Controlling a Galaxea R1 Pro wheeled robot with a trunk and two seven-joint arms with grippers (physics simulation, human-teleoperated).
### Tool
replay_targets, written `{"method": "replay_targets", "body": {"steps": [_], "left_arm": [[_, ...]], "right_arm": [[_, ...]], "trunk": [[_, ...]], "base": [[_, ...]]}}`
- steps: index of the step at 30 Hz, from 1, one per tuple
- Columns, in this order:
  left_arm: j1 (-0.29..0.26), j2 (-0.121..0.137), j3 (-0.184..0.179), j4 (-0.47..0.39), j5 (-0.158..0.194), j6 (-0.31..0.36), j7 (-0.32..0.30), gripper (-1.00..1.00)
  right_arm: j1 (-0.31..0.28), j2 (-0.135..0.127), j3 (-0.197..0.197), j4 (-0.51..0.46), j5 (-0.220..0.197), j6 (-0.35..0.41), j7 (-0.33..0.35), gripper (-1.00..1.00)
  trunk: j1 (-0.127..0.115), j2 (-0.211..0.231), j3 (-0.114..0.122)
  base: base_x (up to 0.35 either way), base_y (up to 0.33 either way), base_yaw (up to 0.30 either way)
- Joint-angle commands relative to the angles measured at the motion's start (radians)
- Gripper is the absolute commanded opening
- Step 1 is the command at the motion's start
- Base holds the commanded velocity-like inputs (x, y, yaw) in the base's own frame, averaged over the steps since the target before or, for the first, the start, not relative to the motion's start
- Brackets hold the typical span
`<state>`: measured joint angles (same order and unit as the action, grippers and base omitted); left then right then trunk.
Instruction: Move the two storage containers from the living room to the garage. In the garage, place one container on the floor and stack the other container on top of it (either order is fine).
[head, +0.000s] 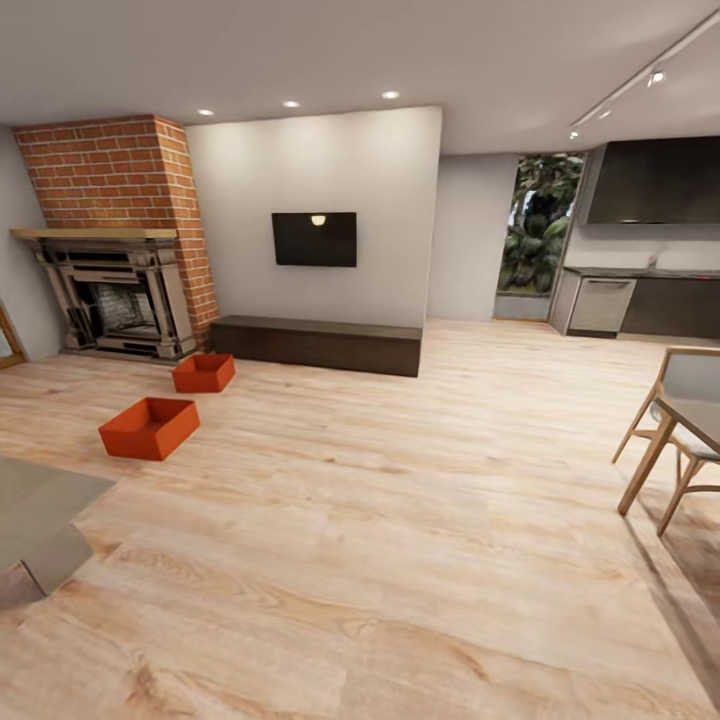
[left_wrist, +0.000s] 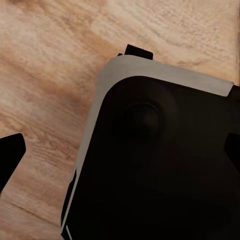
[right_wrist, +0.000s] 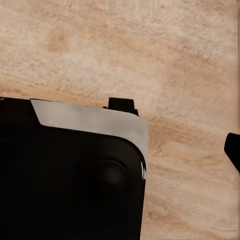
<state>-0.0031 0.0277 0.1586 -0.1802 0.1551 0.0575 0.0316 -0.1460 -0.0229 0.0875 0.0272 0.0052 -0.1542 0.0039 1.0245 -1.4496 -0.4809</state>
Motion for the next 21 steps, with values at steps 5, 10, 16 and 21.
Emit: {"method": "replay_targets", "body": {"steps": [5, 10, 16, 21], "left_arm": [[0.0, -0.001, -0.001, -0.002, 0.011, 0.005, 0.002, 1.0], [0.0, -0.002, -0.001, -0.002, 0.011, 0.004, 0.002, 1.0], [0.0, -0.002, -0.001, -0.002, 0.011, 0.002, 0.002, 1.0], [0.0, -0.002, -0.001, -0.002, 0.011, 0.002, 0.002, 1.0]], "right_arm": [[-0.001, 0.0, 0.007, 0.003, -0.001, -0.005, 0.001, 1.0], [-0.001, 0.0, 0.008, 0.003, 0.0, -0.005, 0.001, 1.0], [-0.001, 0.0, 0.007, 0.003, 0.0, -0.005, 0.0, 1.0], [-0.001, 0.0, 0.007, 0.003, 0.0, -0.005, 0.001, 1.0]], "trunk": [[0.001, 0.0, -0.001], [0.001, 0.0, -0.001], [0.001, 0.0, -0.001], [0.001, 0.0, -0.001]], "base": [[0.322, 0.0, 0.0], [0.322, 0.0, 0.0], [0.322, 0.0, 0.0], [0.322, 0.0, 0.0]]}}
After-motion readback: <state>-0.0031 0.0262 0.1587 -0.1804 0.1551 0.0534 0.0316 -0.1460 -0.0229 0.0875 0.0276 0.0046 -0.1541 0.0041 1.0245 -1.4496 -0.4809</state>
